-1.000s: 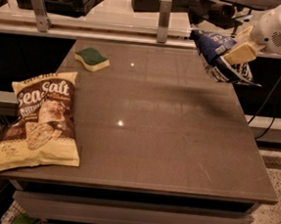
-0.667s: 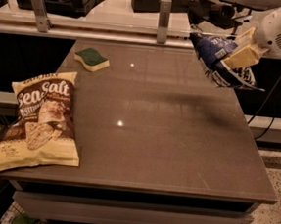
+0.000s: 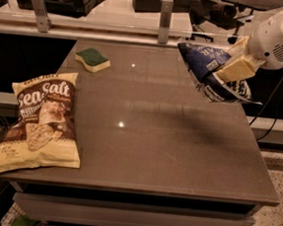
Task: Move blue chip bag near brown chip bag
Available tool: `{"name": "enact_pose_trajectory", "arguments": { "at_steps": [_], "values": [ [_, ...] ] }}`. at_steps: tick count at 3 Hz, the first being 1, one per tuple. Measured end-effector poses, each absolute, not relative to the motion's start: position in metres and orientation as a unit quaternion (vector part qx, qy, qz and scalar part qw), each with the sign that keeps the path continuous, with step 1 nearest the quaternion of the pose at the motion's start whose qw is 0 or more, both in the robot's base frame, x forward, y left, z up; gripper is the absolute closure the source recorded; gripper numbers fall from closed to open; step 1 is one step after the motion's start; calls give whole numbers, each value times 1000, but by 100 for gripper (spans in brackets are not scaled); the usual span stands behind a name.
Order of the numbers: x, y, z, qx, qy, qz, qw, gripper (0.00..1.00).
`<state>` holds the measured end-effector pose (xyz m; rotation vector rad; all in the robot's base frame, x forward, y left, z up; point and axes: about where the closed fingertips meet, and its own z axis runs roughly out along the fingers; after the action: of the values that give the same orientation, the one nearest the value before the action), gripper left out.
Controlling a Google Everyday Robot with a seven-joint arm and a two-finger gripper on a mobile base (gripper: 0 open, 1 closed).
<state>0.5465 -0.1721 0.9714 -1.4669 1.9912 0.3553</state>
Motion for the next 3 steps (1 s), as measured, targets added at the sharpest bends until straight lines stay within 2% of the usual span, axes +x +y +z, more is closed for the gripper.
{"name": "enact_pose_trajectory", "arguments": {
  "at_steps": [1, 2, 3],
  "values": [
    [527, -138, 972, -561, 747, 156, 320, 100],
    [519, -102, 973, -553, 761, 128, 315, 100],
    [517, -68, 968, -542, 785, 58, 295, 100]
  ]
}}
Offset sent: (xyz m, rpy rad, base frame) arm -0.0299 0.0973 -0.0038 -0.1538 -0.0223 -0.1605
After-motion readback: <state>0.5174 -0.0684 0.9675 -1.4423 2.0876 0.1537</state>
